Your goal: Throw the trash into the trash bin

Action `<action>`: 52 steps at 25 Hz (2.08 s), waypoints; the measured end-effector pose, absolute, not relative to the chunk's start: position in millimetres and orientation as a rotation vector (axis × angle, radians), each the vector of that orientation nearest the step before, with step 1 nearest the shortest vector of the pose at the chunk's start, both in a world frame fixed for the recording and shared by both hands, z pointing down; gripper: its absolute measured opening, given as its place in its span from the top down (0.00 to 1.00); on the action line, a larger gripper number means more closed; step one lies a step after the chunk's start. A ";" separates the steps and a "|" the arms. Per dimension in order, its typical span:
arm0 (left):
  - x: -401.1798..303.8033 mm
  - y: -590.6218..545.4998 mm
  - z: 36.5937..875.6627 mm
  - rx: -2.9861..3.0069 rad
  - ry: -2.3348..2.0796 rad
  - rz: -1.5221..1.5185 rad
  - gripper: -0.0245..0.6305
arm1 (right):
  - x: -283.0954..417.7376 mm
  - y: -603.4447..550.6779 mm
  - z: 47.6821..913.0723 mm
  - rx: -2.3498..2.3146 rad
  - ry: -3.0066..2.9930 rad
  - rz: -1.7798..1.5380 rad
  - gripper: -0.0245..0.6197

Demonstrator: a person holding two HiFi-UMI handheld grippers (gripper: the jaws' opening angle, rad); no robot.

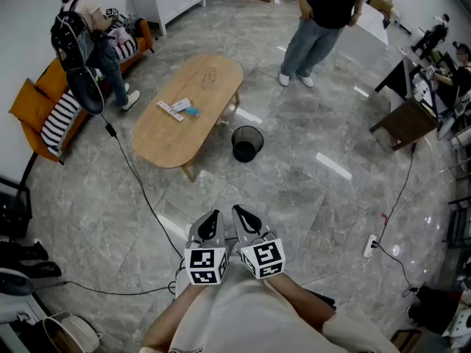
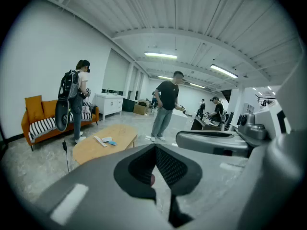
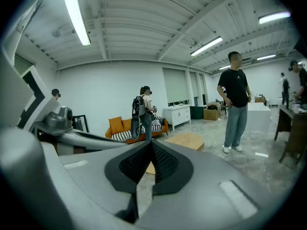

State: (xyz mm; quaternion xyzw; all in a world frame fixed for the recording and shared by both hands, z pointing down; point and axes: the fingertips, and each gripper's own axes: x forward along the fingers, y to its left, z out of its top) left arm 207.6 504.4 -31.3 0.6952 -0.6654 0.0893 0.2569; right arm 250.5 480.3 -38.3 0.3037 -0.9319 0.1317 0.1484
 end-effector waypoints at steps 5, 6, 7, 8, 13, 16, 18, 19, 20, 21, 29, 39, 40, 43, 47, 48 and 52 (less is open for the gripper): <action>188.3 500.7 -29.4 1.940 -1.747 0.269 0.96 | 222.5 474.2 -25.3 0.892 -2.655 0.439 0.93; 182.4 498.1 -30.1 1.943 -1.741 0.267 0.96 | 215.0 472.3 -24.8 0.892 -2.653 0.439 0.93; 175.3 496.0 -31.1 1.947 -1.737 0.267 0.96 | 206.8 470.8 -24.8 0.893 -2.651 0.441 0.93; 167.4 494.0 -32.2 1.951 -1.734 0.265 0.96 | 198.4 469.4 -25.0 0.895 -2.648 0.445 0.93; 125.5 483.7 -33.5 1.960 -1.704 0.240 0.96 | 162.5 454.7 -19.9 0.932 -2.603 0.537 0.93; 95.8 481.1 -35.8 1.975 -1.671 0.225 0.96 | 134.8 445.2 -29.5 0.973 -2.638 0.568 0.93; 73.6 481.2 -38.2 1.986 -1.654 0.207 0.96 | 113.6 442.7 -36.0 0.982 -2.639 0.554 0.93; 62.2 480.4 -39.5 1.991 -1.650 0.194 0.96 | 103.1 440.9 -38.0 0.983 -2.631 0.537 0.93; 51.4 478.9 -40.8 1.995 -1.647 0.181 0.96 | 93.6 438.3 -39.5 0.989 -2.620 0.519 0.93; 41.7 477.0 -42.1 1.998 -1.643 0.171 0.96 | 85.8 435.3 -41.2 0.998 -2.609 0.506 0.93; -8.0 453.0 -38.4 1.997 -1.617 0.150 0.96 | 47.4 405.7 -46.5 1.040 -2.567 0.452 0.93; -29.3 376.4 -9.3 1.909 -1.619 0.189 0.96 | 16.2 345.2 -13.5 0.782 -2.539 0.467 0.93; -29.5 363.5 -8.0 1.897 -1.625 0.193 0.96 | 17.4 332.4 -9.6 0.767 -2.539 0.481 0.93; -31.9 317.8 -2.4 1.866 -1.650 0.194 0.96 | 19.1 284.0 0.7 0.734 -2.547 0.495 0.93; -35.6 260.2 14.8 1.783 -1.688 0.223 0.96 | 13.5 223.5 16.0 0.624 -2.560 0.455 0.93; -34.2 246.8 17.9 1.764 -1.697 0.234 0.96 | 13.1 210.5 21.0 0.587 -2.560 0.446 0.93; -31.4 196.7 35.3 1.694 -1.734 0.271 0.96 | 7.6 167.9 44.2 0.402 -2.553 0.408 0.93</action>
